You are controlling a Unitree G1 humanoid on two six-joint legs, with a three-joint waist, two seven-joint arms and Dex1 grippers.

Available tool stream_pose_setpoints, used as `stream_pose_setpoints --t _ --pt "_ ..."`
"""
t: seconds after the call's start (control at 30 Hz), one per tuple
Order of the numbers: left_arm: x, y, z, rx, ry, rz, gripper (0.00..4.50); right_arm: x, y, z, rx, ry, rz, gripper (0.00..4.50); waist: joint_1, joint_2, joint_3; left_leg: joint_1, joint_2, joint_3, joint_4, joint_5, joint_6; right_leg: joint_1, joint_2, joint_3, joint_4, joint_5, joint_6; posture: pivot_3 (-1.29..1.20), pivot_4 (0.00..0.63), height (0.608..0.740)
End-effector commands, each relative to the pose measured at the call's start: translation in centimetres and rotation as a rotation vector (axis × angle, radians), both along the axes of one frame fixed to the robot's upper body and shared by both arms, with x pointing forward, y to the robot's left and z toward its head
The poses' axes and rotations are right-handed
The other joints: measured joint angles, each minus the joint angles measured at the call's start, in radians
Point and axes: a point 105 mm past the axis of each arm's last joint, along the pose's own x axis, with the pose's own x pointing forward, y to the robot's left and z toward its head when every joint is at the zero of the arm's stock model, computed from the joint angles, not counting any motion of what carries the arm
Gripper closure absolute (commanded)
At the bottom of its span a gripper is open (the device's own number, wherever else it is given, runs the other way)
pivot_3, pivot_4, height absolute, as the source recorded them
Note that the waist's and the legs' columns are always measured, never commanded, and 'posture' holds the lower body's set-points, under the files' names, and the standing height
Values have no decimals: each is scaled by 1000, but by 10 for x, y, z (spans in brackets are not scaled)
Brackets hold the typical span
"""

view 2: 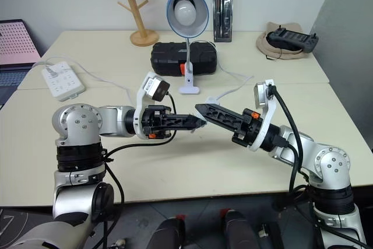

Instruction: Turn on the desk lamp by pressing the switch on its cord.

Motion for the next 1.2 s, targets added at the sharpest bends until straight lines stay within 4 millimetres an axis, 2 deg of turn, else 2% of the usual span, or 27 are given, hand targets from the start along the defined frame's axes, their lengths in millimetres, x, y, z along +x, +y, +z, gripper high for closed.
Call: stream_pose_setpoints --t 0.03,0.07,0.53,0.6,0.93,1.0,1.07,1.2 --pt "-3 -1 8 -29 -45 -24 4120 -2 -1 8 22 -37 14 369 0 0 0 0 0 0 0 0 0 0 0 0 0 0 0 0 150 740" --pt "-3 -1 8 -28 -46 -24 4120 -1 -1 8 24 -35 11 440 0 0 0 0 0 0 0 0 0 0 0 0 0 0 0 0 150 740" --pt "-2 -1 8 -30 -50 -34 4120 -2 -1 6 29 -30 9 3719 0 0 0 0 0 0 0 0 0 0 0 0 0 0 0 0 150 740" --pt "-2 -1 8 -31 -50 -32 4120 -2 -1 5 27 -30 13 3986 0 0 0 0 0 0 0 0 0 0 0 0 0 0 0 0 150 740" --pt "-3 -1 8 -30 -59 -31 4120 -1 0 -4 -35 -48 -1 4002 0 0 0 0 0 0 0 0 0 0 0 0 -1 0 0 0 150 740" --pt "-4 -1 8 -24 -70 -32 4120 0 0 -4 -41 -54 -9 3302 0 0 0 0 0 0 -1 0 0 0 0 0 -1 0 0 0 150 740" --pt "-3 0 8 -22 -75 -32 4120 1 -2 -3 -35 -56 -16 2965 0 0 0 0 0 0 -1 0 0 -1 0 0 -1 0 0 0 150 740" --pt "2 3 9 5 -110 -30 4120 3 -10 -3 -44 -57 -59 2010 0 0 0 -1 0 0 -1 0 0 -1 0 0 -1 0 0 0 150 740"
